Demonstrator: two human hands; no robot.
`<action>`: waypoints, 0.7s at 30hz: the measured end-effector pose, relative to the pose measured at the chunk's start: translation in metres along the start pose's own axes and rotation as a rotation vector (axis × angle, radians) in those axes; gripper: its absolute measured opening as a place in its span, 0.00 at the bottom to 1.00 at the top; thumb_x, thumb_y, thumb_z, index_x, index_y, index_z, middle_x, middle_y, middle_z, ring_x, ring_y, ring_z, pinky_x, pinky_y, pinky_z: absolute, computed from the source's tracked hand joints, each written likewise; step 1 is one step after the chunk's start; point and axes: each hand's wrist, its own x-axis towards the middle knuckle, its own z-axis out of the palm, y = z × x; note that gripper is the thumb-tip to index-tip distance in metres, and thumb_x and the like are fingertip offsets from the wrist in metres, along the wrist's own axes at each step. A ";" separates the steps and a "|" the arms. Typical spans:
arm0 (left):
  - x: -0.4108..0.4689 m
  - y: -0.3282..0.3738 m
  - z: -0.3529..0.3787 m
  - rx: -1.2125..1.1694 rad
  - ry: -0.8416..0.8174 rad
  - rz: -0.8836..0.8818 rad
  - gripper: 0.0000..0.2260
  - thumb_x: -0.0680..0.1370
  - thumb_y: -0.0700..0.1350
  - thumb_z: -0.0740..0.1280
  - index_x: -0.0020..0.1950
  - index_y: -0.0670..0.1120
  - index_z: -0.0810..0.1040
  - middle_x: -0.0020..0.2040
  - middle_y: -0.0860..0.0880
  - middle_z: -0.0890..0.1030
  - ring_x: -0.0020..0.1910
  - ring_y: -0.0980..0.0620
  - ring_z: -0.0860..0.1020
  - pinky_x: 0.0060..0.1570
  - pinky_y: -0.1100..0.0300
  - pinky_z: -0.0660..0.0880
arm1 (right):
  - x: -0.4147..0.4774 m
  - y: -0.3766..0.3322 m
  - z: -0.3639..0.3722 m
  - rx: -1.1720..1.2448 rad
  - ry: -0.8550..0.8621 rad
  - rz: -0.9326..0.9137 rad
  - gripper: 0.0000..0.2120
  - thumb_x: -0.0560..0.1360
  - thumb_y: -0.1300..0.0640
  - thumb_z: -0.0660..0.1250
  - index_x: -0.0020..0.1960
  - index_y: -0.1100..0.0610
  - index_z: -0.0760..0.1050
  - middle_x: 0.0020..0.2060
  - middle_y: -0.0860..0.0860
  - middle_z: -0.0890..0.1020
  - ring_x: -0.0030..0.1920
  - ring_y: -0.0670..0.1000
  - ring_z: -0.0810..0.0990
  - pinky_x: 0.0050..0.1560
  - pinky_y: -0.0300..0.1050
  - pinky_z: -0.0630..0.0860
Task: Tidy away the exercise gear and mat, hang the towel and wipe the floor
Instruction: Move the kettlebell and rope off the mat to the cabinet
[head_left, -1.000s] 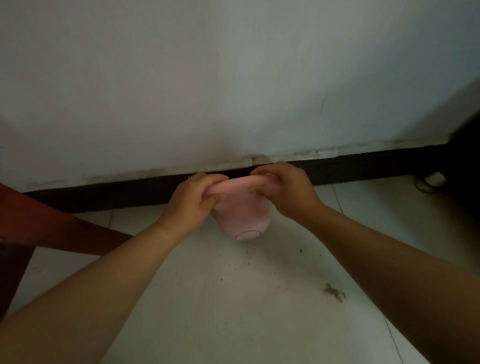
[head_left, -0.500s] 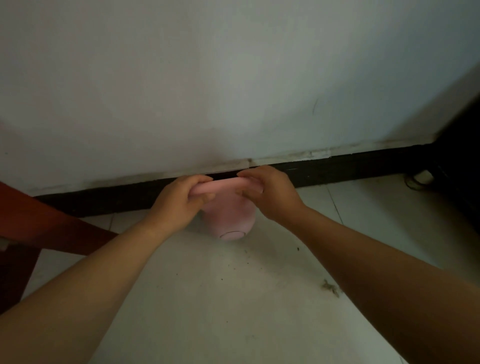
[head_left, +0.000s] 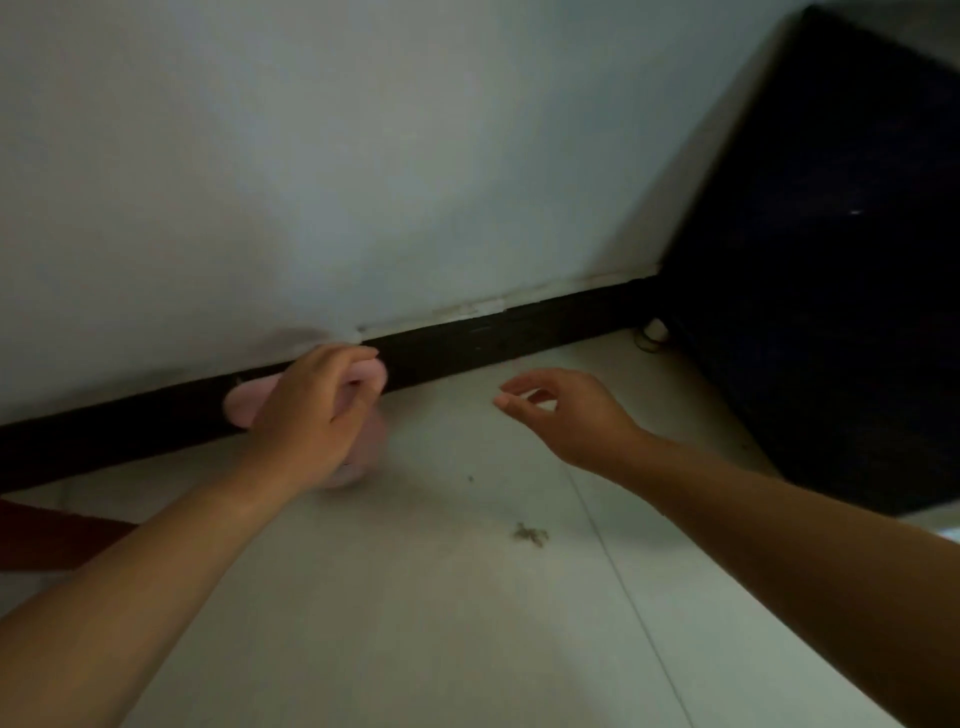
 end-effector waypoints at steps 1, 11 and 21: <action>0.003 0.014 0.012 -0.047 -0.035 0.017 0.20 0.76 0.57 0.58 0.62 0.46 0.75 0.59 0.47 0.77 0.59 0.49 0.74 0.55 0.62 0.65 | -0.012 0.012 -0.012 -0.017 0.012 0.019 0.16 0.73 0.41 0.65 0.58 0.48 0.76 0.52 0.42 0.77 0.52 0.41 0.75 0.49 0.37 0.70; 0.003 0.159 0.119 -0.208 -0.398 0.293 0.21 0.76 0.56 0.55 0.63 0.48 0.74 0.61 0.50 0.74 0.61 0.53 0.72 0.58 0.67 0.62 | -0.148 0.103 -0.073 -0.076 0.179 0.338 0.19 0.74 0.40 0.62 0.62 0.45 0.72 0.59 0.41 0.75 0.54 0.40 0.73 0.53 0.35 0.67; -0.030 0.276 0.173 -0.154 -0.607 0.571 0.21 0.77 0.58 0.53 0.65 0.51 0.71 0.64 0.54 0.71 0.63 0.53 0.70 0.61 0.55 0.69 | -0.273 0.164 -0.123 -0.107 0.241 0.556 0.19 0.73 0.41 0.64 0.60 0.47 0.74 0.56 0.42 0.78 0.54 0.43 0.76 0.54 0.37 0.70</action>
